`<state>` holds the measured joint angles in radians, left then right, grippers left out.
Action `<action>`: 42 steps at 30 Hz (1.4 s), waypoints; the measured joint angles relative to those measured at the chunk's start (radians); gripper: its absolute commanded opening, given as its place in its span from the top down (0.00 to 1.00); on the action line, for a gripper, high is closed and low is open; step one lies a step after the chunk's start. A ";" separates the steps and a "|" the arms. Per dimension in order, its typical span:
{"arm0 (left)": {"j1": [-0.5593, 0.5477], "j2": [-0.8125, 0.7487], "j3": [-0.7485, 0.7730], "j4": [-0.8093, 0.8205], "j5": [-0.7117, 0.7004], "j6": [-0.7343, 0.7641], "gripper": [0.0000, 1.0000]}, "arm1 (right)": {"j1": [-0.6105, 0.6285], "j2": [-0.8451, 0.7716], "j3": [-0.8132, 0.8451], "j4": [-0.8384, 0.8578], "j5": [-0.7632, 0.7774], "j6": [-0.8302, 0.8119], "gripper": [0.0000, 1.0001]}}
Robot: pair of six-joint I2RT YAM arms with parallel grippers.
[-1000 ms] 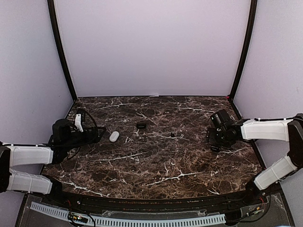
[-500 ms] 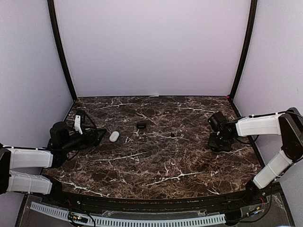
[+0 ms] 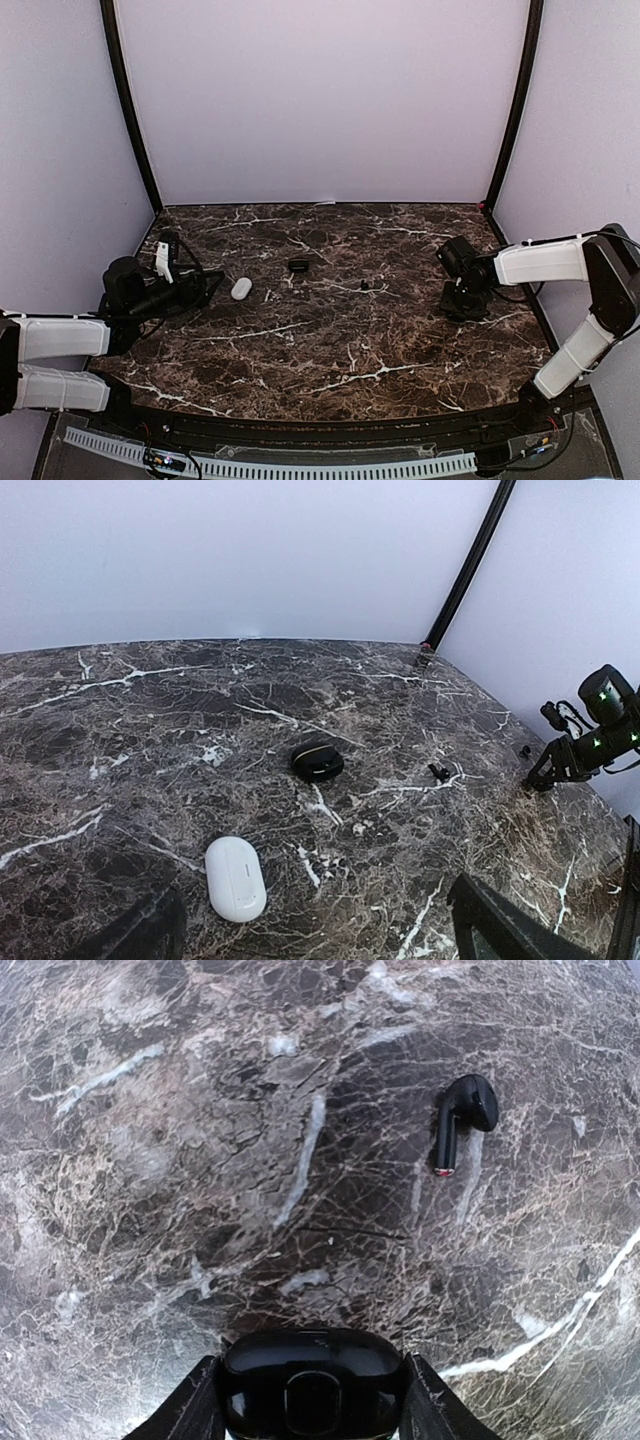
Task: Insert the wireless bluetooth earbuds into the charging case
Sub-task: Move the charging case to the center of the board.
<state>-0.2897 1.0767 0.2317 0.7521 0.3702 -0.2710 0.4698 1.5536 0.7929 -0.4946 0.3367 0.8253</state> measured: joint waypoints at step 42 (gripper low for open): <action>0.000 -0.015 0.003 -0.043 0.014 -0.084 0.01 | 0.603 0.141 0.148 0.256 -0.482 -0.867 0.17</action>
<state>-0.2897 1.0618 0.2352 0.7086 0.3840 -0.3550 1.0725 1.6943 0.9413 -0.2386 -0.1455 -0.0422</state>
